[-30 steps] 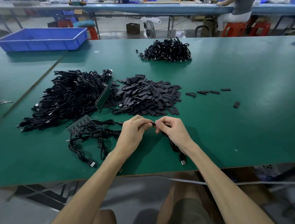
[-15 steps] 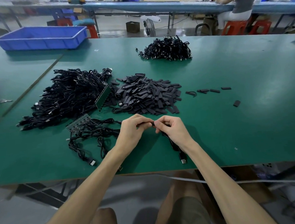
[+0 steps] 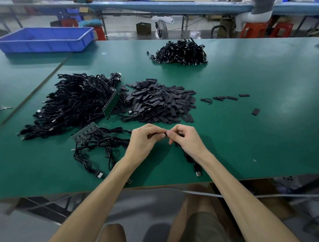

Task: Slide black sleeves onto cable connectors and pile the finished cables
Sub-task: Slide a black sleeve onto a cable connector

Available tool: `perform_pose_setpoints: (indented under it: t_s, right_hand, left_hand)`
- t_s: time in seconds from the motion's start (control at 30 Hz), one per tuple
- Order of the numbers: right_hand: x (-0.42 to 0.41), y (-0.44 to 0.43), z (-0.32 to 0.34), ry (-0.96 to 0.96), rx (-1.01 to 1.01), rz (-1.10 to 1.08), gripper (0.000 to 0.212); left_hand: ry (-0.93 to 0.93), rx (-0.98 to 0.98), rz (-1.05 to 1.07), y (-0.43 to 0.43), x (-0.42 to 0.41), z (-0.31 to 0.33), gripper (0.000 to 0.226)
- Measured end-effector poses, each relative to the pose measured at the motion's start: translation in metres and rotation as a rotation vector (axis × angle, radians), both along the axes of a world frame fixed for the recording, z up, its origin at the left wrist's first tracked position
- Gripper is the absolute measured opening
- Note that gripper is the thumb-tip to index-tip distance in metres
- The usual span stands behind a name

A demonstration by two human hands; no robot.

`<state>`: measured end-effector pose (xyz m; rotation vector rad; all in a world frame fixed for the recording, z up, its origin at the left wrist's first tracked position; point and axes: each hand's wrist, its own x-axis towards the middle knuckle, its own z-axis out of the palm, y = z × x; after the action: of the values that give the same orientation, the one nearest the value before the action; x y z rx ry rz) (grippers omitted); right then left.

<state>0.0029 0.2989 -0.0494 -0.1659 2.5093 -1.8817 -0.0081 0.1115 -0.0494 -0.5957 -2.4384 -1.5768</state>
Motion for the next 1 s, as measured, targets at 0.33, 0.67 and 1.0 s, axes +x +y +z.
perform_pose_setpoints:
  t_s: [0.33, 0.67, 1.0]
  right_hand:
    - [0.0007, -0.0017, -0.001, 0.022, -0.05, -0.039, 0.014]
    - [-0.0007, -0.0018, -0.0025, 0.028, -0.093, -0.066, 0.014]
    - [-0.0015, -0.0019, -0.0029, 0.025, -0.057, -0.051, 0.013]
  left_hand:
    - [-0.227, 0.241, 0.028, -0.0049, -0.0039, -0.0009, 0.017]
    - [-0.289, 0.41, 0.023, -0.0071, -0.0051, -0.0004, 0.03]
    - [-0.28, 0.466, 0.017, -0.005, -0.0027, 0.0025, 0.026]
